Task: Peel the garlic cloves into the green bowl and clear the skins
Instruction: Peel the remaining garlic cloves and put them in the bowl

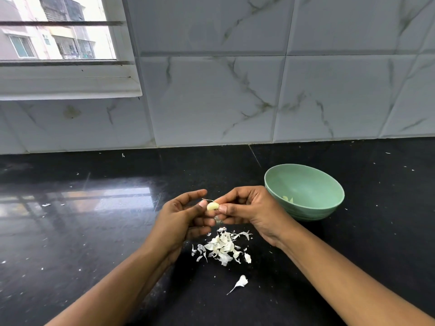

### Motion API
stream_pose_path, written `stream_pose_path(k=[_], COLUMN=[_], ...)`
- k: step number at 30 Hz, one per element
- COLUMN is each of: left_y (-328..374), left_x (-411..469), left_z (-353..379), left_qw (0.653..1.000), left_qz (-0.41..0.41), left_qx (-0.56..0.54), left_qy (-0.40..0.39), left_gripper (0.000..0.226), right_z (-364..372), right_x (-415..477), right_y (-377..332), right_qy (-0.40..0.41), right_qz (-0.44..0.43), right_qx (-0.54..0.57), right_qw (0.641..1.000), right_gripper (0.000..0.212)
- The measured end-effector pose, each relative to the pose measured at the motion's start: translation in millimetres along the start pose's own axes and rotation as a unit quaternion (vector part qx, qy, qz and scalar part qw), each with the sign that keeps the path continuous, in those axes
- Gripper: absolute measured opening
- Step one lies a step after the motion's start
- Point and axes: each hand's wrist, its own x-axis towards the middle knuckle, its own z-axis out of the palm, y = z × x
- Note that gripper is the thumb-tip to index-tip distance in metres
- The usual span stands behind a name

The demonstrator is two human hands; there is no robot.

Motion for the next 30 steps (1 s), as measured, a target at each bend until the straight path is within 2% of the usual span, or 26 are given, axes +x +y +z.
stream_pose_path(k=[3,11,14,18,21,27,30], left_y=[3,1,1,1,2,-2,-6], left_x=[-1,-2,-4,-5,-6,-9,-9], left_z=[-2,0,2,0,-2,0,1], left_qw=[0.999,0.998,0.997,0.985,0.97,0.934,0.93], left_qz=[-0.009,0.016,0.058,0.161,0.217,0.289,0.294], left_qx=[0.034,-0.025,-0.022,0.048,0.102,0.206,0.219], left_qy=[-0.032,-0.049,-0.049,-0.034,-0.029,-0.025,-0.017], left_gripper=[0.025,0.022,0.019,0.015,0.014,0.013,0.014], right_z=[-7,-8,-7,-4,-1,0,4], right_x=[2,2,0,-1,-2,-3,-3], right_y=[-4,-6,-7,-5,-5,-3,1], right_qy=[0.018,0.014,0.008,-0.005,-0.007,-0.013,0.005], right_qz=[-0.005,-0.005,-0.021,-0.016,0.009,0.045,0.045], right_qx=[-0.01,-0.009,-0.023,-0.024,-0.003,0.024,0.012], right_qw=[1.0,1.0,0.999,1.0,1.0,0.999,0.999], right_gripper=[0.011,0.012,0.015,0.005,0.007,0.021,0.025])
